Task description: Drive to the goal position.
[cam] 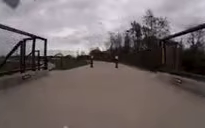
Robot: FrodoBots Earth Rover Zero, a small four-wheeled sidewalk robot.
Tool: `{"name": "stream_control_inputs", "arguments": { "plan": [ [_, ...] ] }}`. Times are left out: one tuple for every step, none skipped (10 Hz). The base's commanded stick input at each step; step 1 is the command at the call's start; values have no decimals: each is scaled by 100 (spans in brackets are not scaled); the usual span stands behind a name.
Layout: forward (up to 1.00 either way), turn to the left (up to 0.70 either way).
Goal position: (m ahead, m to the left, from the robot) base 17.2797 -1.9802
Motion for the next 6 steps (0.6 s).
{"name": "stream_control_inputs", "arguments": {
  "plan": [
    [100,0],
    [100,0],
    [100,0],
    [100,0],
    [100,0],
    [100,0]
  ]
}}
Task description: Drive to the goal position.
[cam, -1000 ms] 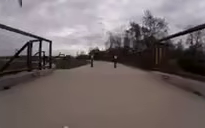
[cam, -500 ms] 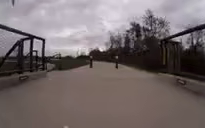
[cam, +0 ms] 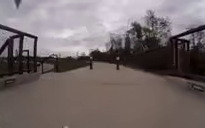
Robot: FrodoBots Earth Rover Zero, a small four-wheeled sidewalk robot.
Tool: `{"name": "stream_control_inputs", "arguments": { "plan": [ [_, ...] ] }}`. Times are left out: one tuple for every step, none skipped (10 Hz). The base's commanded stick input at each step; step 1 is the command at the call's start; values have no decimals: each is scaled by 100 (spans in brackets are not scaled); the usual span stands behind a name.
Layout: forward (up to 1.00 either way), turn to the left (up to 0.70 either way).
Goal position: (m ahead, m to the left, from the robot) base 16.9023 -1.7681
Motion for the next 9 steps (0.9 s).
{"name": "stream_control_inputs", "arguments": {
  "plan": [
    [100,0],
    [100,0],
    [100,0],
    [100,0],
    [100,0],
    [100,0],
    [100,0],
    [100,0],
    [100,0]
  ]
}}
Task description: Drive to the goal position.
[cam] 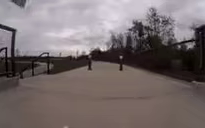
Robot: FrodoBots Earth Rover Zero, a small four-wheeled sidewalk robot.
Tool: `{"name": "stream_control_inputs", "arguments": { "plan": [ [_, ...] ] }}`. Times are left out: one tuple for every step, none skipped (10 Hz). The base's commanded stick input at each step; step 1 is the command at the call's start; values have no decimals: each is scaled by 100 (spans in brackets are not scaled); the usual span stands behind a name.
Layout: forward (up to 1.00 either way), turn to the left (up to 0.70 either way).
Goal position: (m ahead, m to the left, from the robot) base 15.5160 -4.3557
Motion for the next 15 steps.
{"name": "stream_control_inputs", "arguments": {
  "plan": [
    [100,0],
    [100,0],
    [100,0],
    [100,0],
    [100,0],
    [100,0],
    [100,0],
    [100,0],
    [100,0],
    [100,0],
    [100,0],
    [100,-5],
    [100,-40],
    [100,-40],
    [100,-30]
  ]
}}
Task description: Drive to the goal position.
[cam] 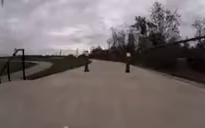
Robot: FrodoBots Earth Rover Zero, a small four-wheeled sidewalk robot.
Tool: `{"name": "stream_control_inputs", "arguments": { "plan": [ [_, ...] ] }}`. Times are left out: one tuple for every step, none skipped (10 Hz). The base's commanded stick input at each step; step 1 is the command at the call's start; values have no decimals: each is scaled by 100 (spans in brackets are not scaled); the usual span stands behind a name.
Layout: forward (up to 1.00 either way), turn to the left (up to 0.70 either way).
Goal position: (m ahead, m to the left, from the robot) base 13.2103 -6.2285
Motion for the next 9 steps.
{"name": "stream_control_inputs", "arguments": {
  "plan": [
    [100,-9],
    [100,0],
    [100,0],
    [100,0],
    [100,0],
    [100,0],
    [100,0],
    [100,0],
    [100,0]
  ]
}}
